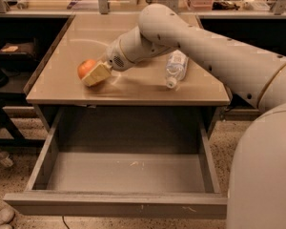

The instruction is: Pick orange from top drawer and place on counter

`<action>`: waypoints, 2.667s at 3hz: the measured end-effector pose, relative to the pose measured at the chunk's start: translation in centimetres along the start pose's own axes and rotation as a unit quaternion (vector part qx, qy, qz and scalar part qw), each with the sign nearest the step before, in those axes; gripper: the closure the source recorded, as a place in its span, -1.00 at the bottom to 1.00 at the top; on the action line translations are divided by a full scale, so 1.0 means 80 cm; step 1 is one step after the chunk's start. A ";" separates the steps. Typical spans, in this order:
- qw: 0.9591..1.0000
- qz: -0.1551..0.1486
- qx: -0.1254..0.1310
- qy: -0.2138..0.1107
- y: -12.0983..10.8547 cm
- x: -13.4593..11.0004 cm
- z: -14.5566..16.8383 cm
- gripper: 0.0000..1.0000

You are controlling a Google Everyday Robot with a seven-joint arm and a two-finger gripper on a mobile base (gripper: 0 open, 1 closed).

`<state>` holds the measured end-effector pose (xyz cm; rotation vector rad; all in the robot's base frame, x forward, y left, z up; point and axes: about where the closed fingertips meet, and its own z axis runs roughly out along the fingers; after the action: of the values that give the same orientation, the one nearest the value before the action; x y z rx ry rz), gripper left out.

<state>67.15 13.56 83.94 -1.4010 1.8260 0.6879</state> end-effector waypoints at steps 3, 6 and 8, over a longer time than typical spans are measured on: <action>1.000 0.000 0.000 0.000 0.000 0.000 0.000 -1.00; 1.000 0.003 -0.004 -0.006 0.002 0.001 0.004 -1.00; 0.993 -0.017 0.095 0.072 0.006 -0.064 -0.140 -1.00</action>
Offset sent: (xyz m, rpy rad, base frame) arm 0.0000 0.0000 0.0000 0.0000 0.0000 0.0001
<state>64.97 7.98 94.74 -1.3805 1.9184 0.3915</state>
